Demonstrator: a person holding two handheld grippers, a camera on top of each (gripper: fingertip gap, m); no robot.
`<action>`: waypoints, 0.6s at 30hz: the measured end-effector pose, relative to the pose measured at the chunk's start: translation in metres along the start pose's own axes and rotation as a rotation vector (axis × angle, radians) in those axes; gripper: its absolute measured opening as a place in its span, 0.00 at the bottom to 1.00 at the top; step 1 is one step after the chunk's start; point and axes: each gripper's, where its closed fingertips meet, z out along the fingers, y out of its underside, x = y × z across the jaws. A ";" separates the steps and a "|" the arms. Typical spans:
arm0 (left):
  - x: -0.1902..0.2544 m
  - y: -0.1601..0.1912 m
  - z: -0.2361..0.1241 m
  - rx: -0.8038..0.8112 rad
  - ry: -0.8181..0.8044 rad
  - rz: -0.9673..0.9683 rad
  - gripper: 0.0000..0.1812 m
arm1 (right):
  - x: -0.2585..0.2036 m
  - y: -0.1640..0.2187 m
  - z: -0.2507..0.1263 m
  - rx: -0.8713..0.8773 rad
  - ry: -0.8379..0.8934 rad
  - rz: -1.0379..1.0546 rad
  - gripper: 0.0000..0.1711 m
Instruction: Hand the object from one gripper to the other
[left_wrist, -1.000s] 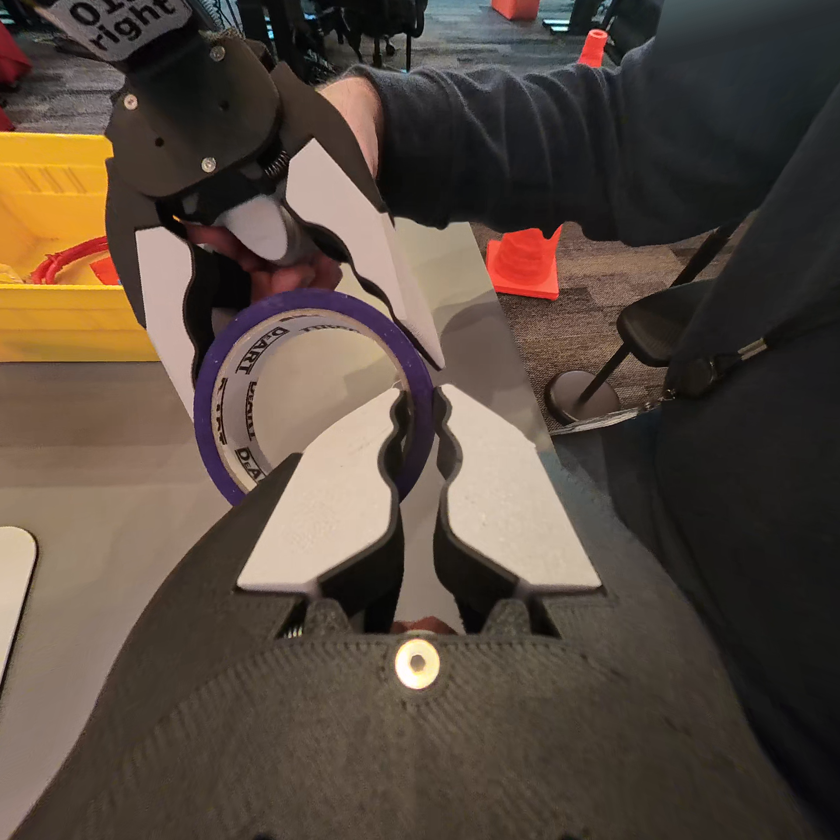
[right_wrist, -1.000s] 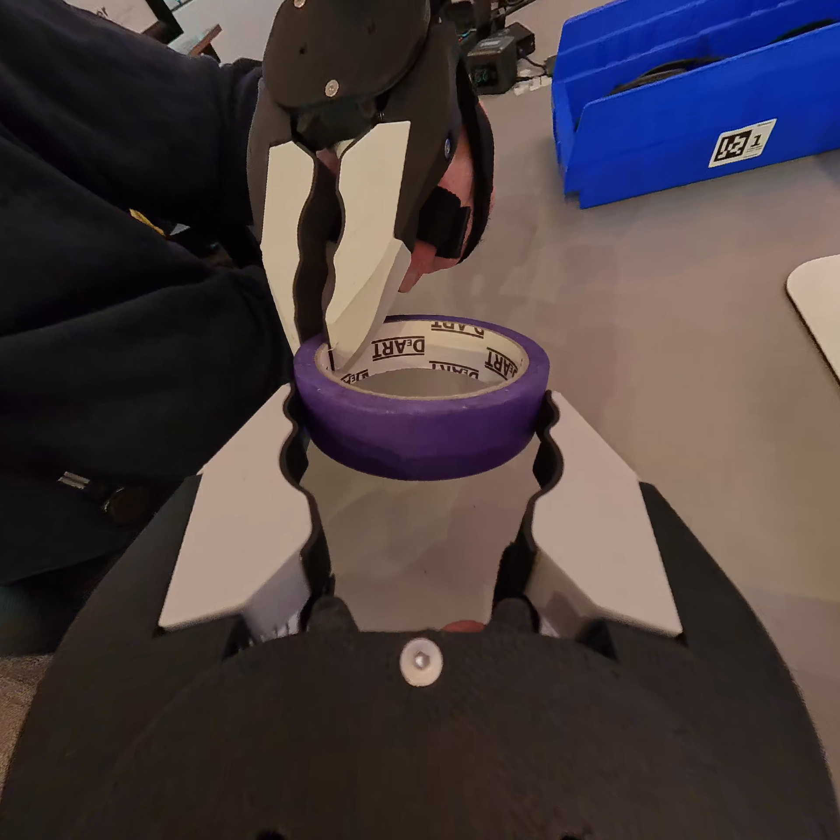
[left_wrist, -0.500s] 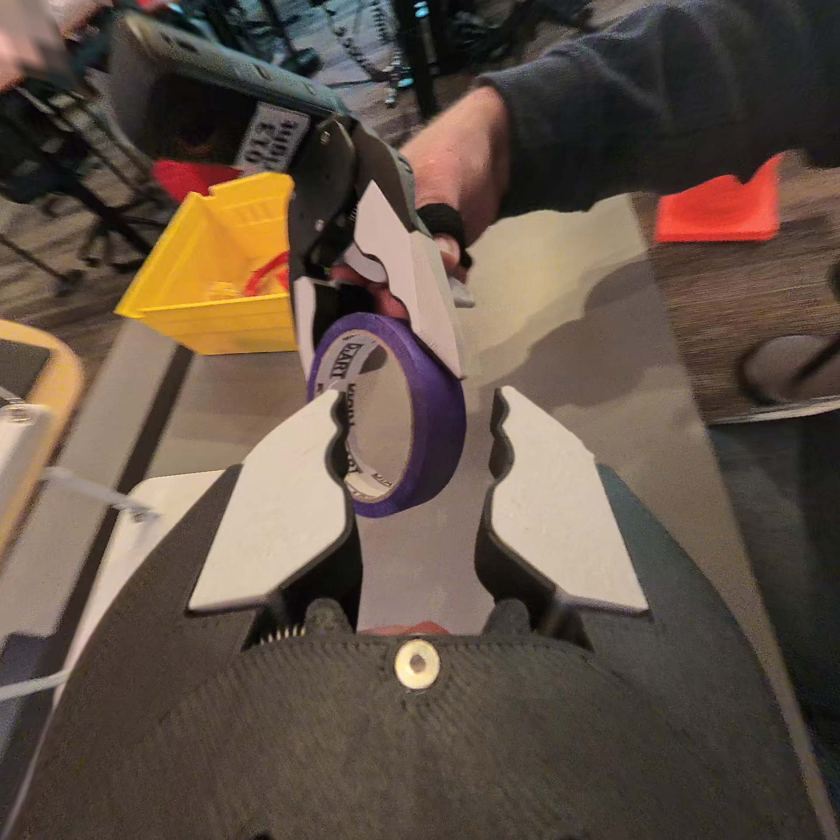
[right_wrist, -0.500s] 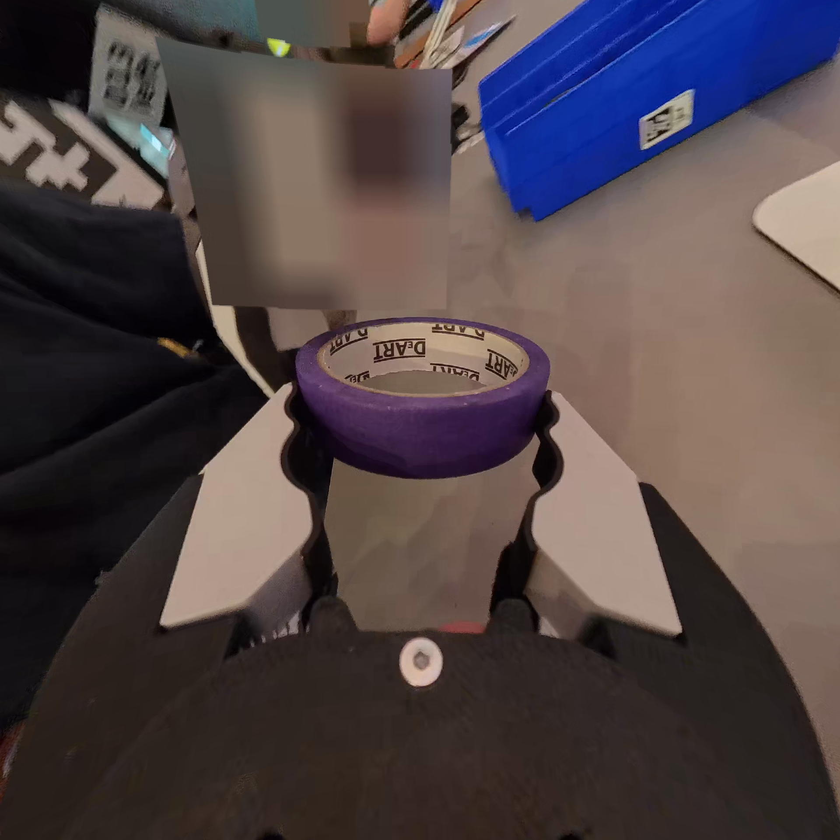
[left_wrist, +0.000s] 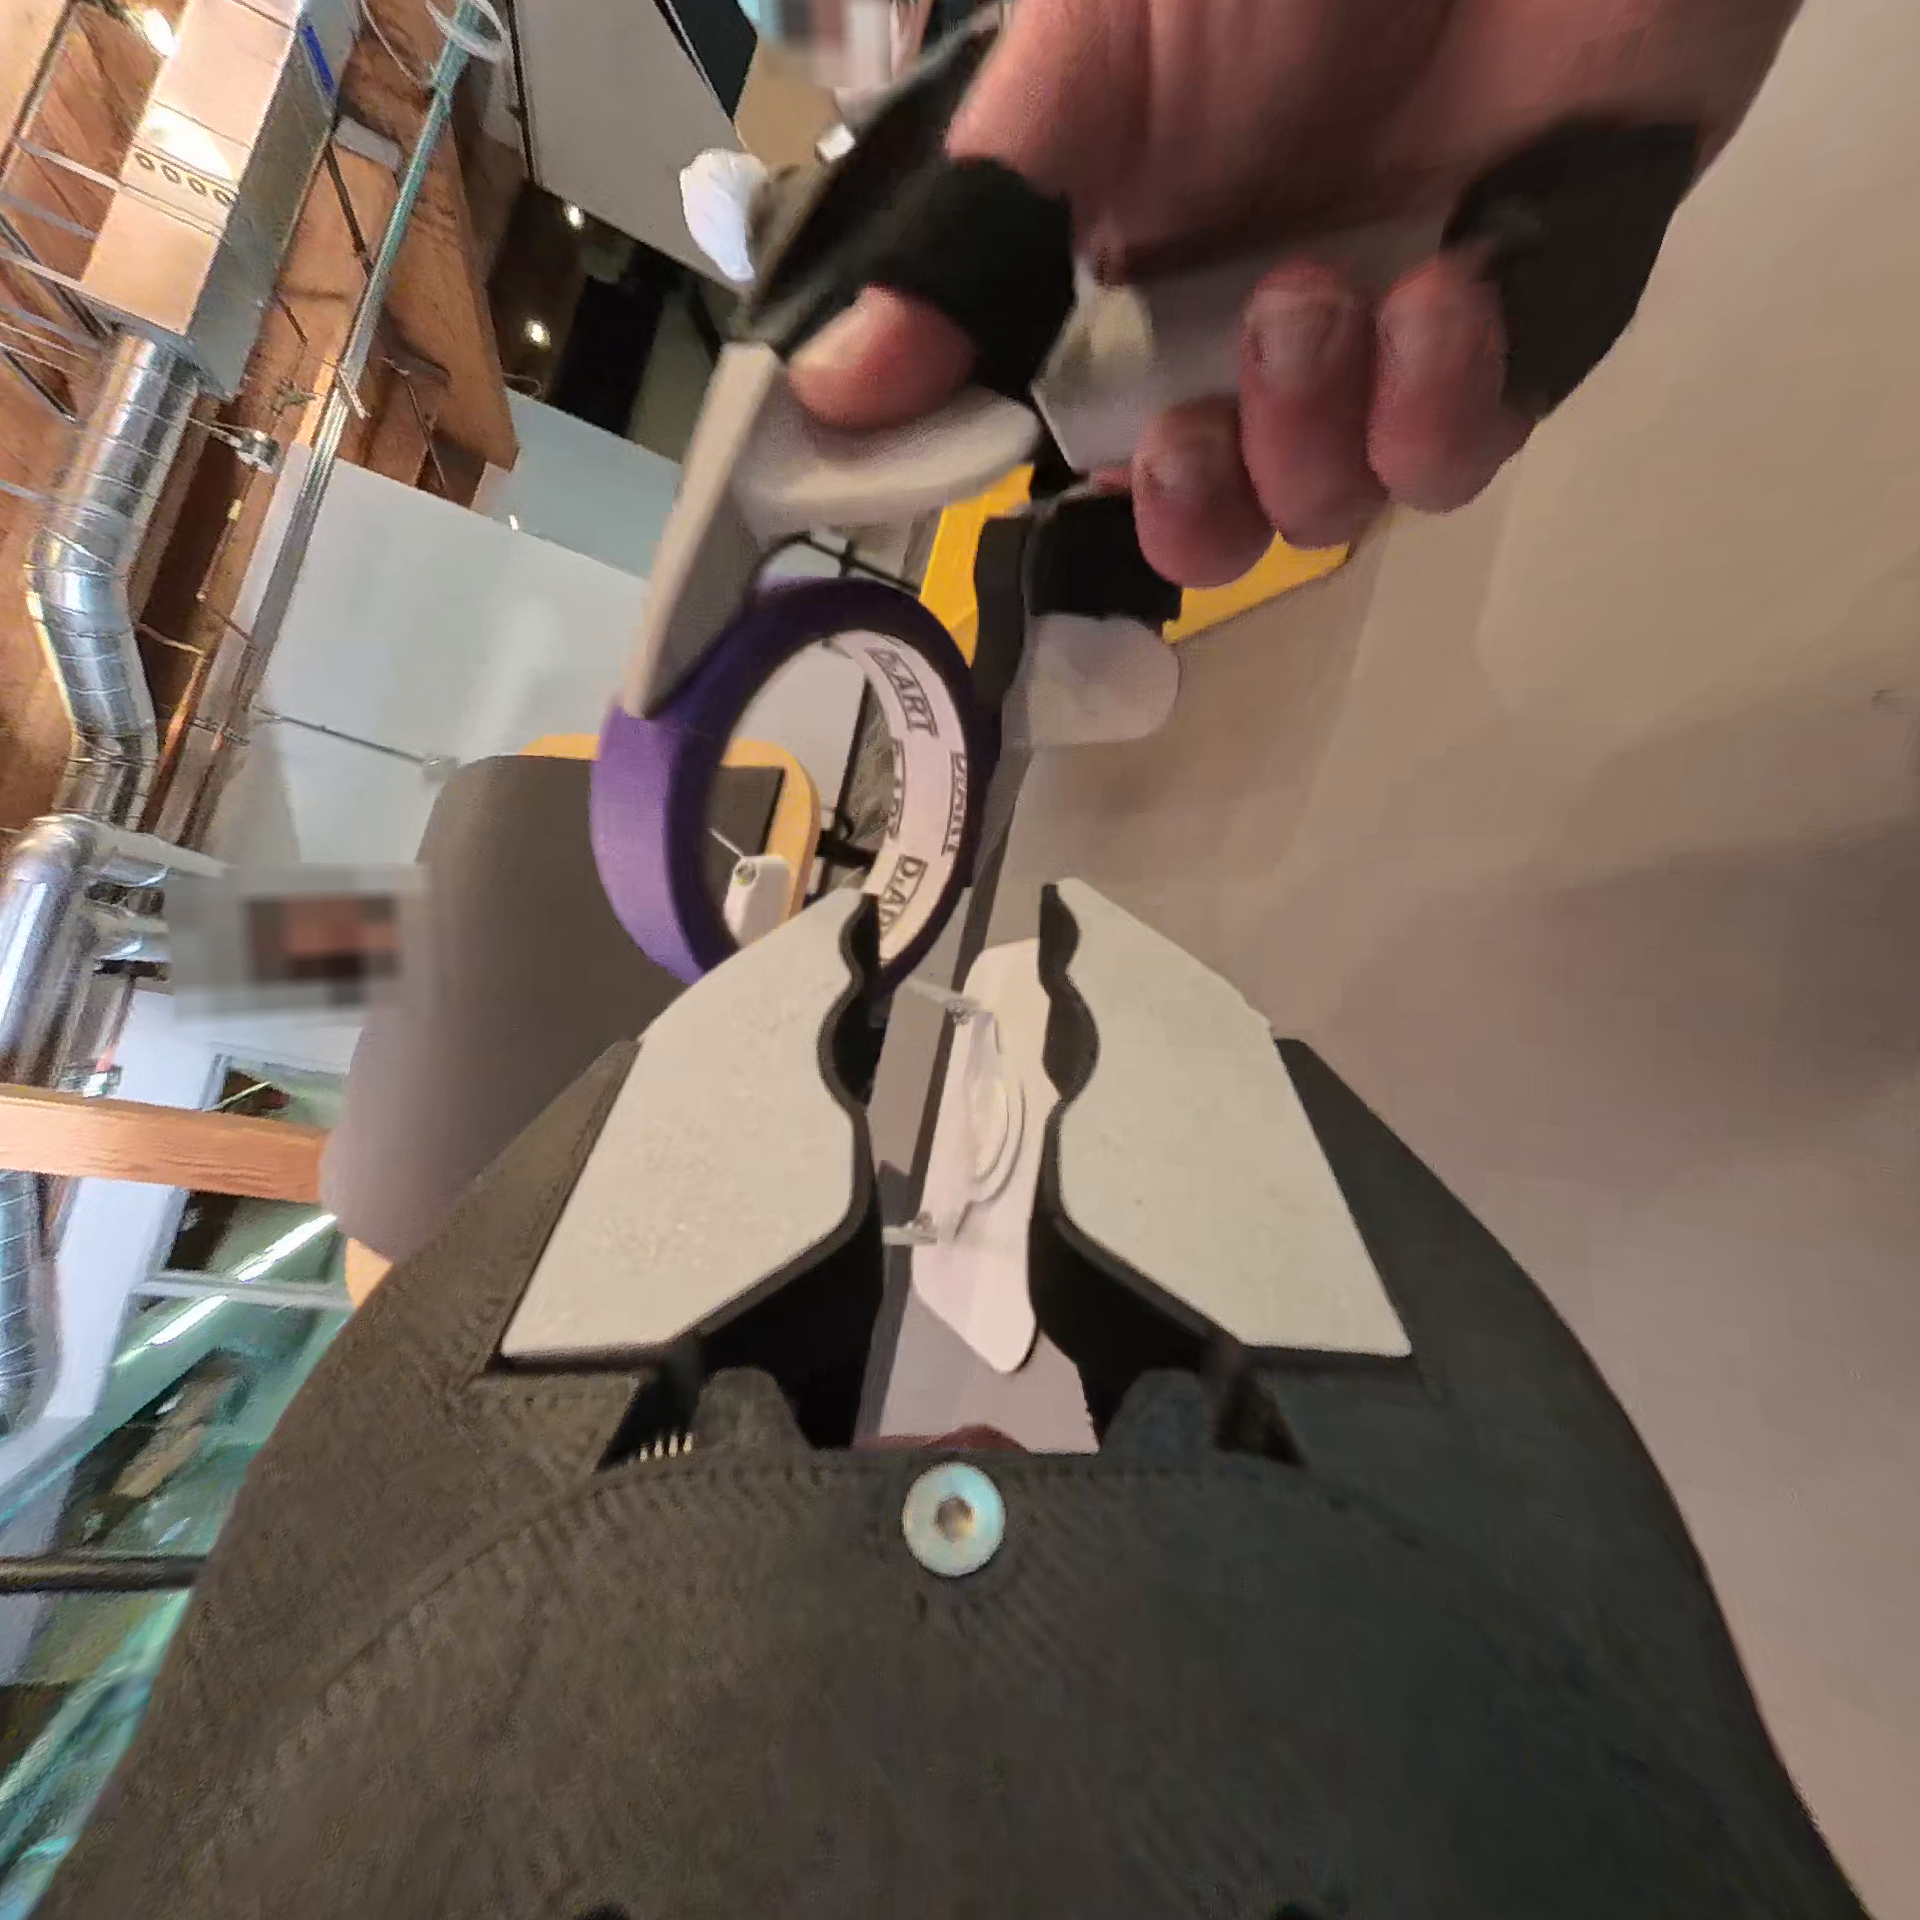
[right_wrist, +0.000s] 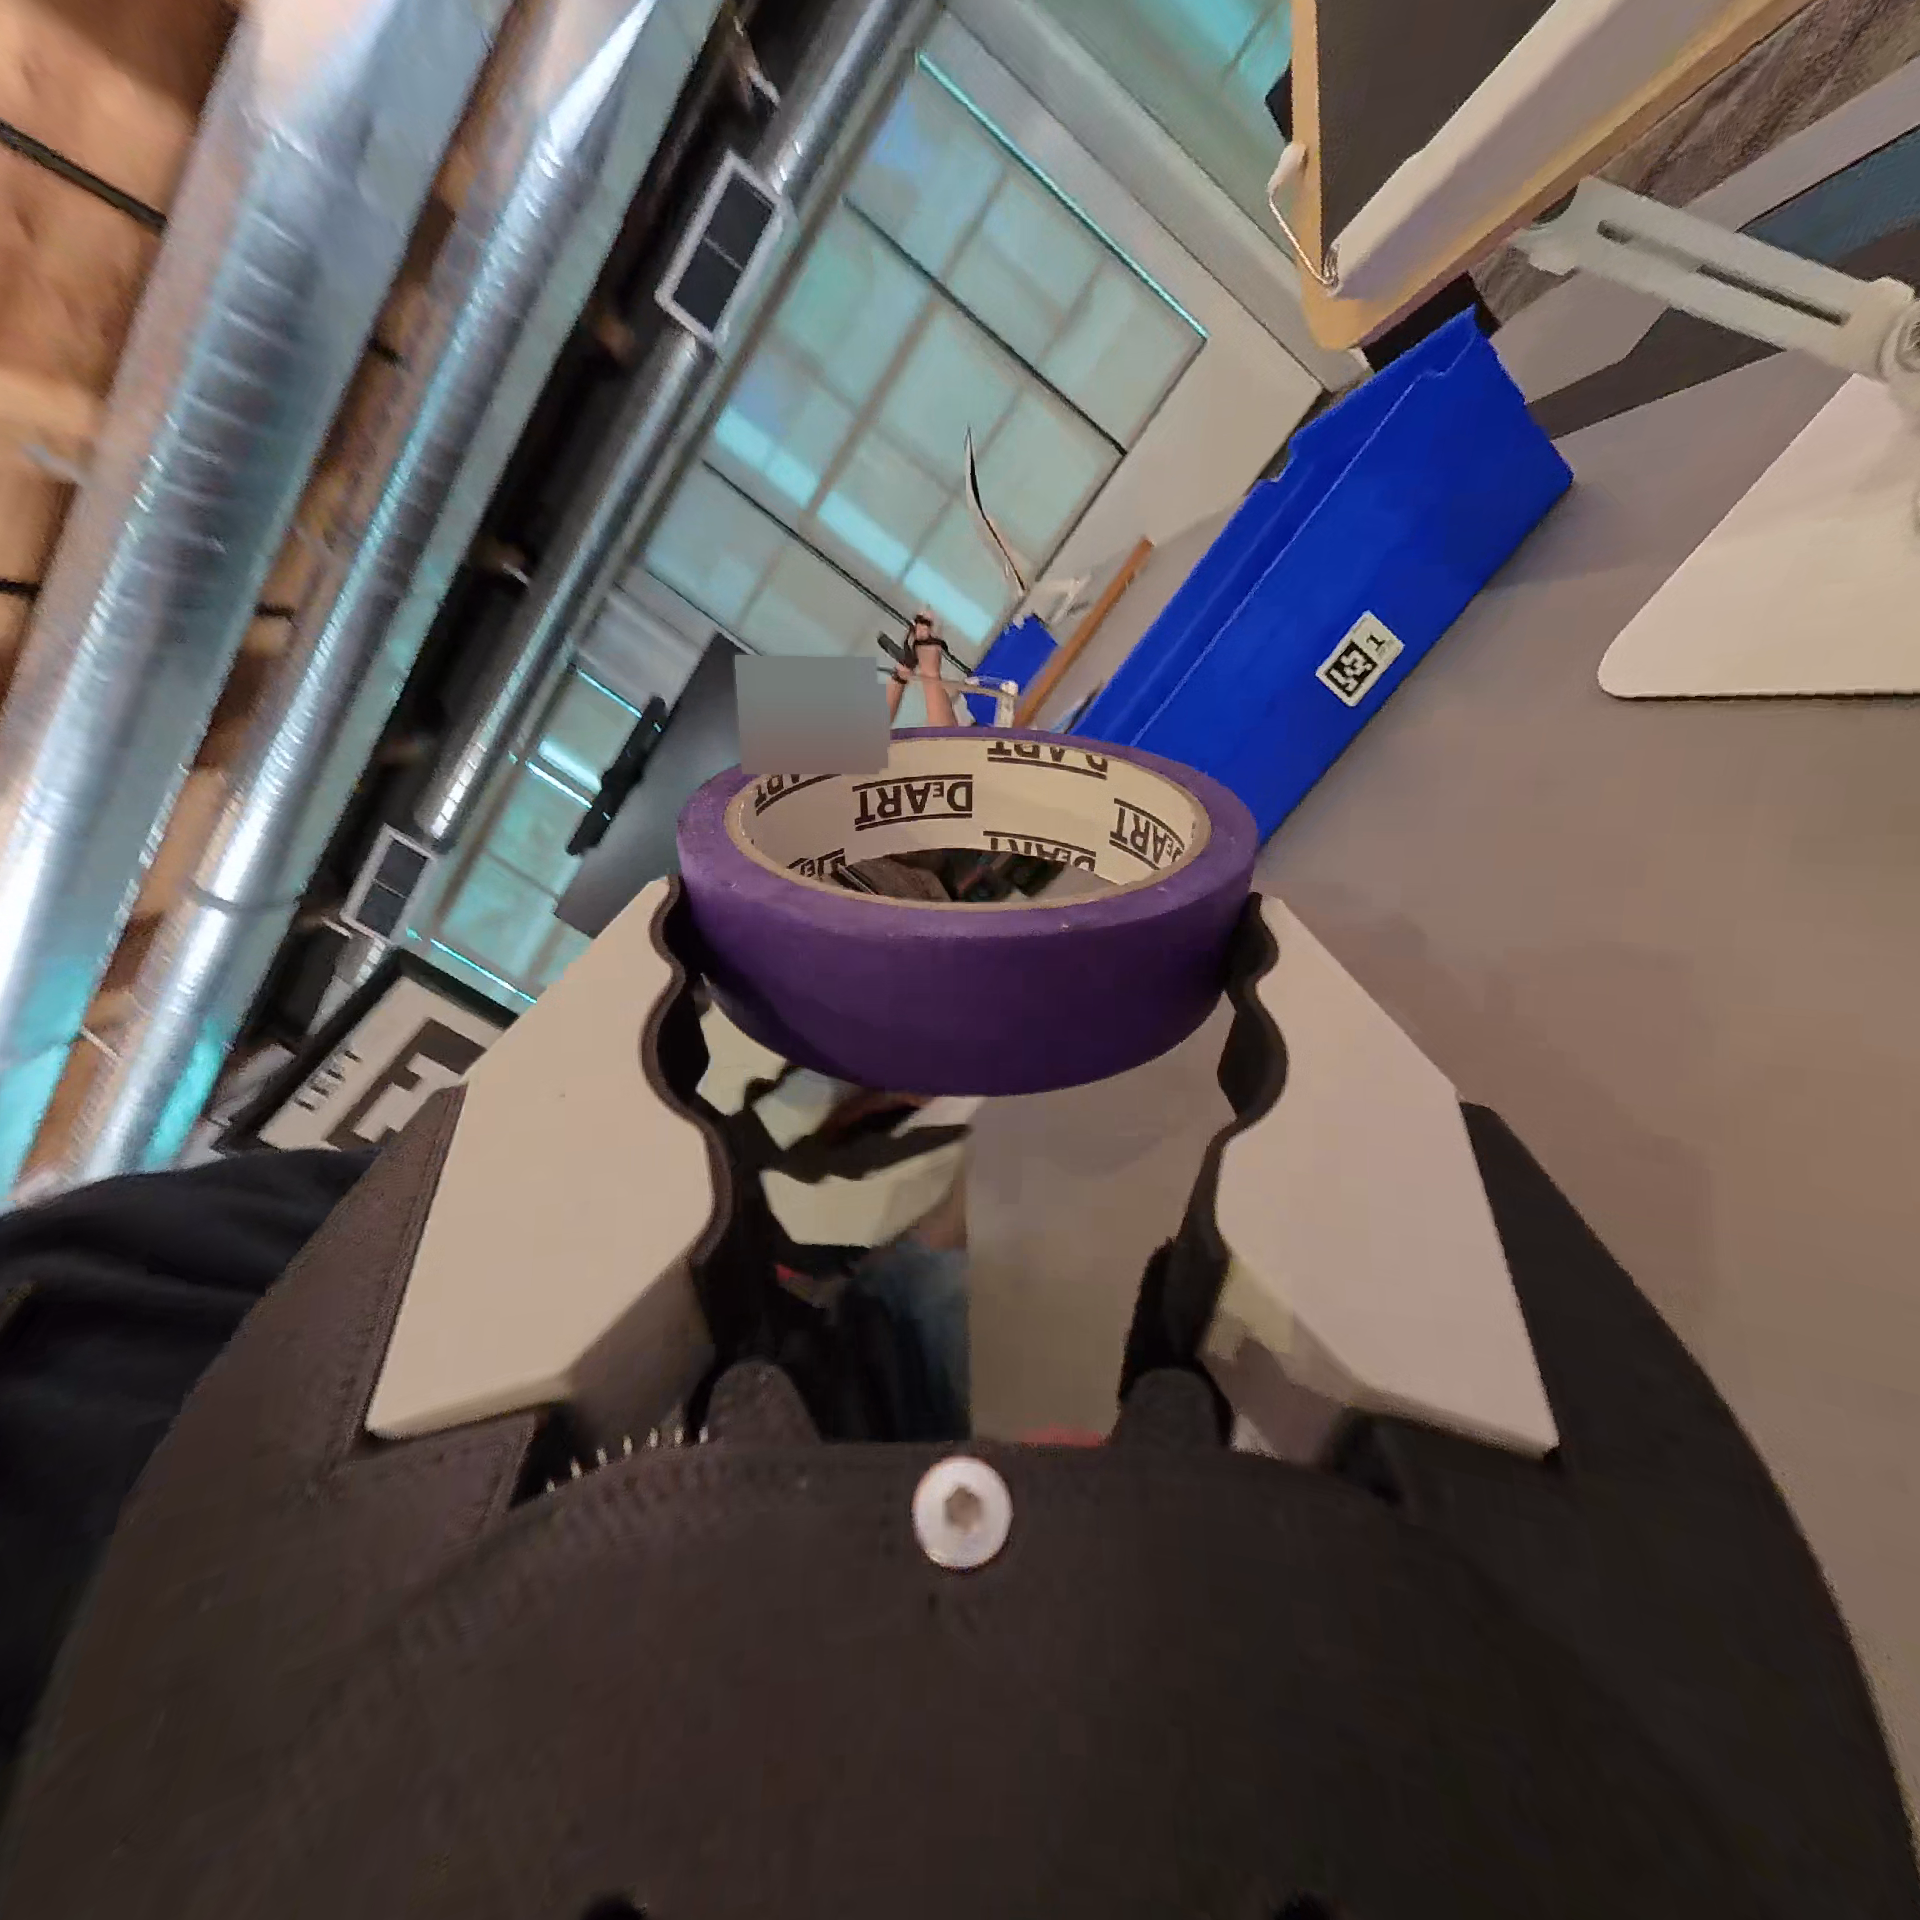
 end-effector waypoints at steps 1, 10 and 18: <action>0.002 0.003 0.004 -0.019 -0.013 0.027 0.17 | -0.002 0.001 0.001 0.013 -0.010 0.022 0.58; 0.001 0.038 0.040 -0.181 -0.125 0.308 0.21 | -0.011 0.015 0.011 0.042 -0.027 0.136 0.58; 0.000 0.043 0.043 -0.185 -0.154 0.356 0.13 | -0.008 0.018 0.014 0.075 -0.012 0.189 0.58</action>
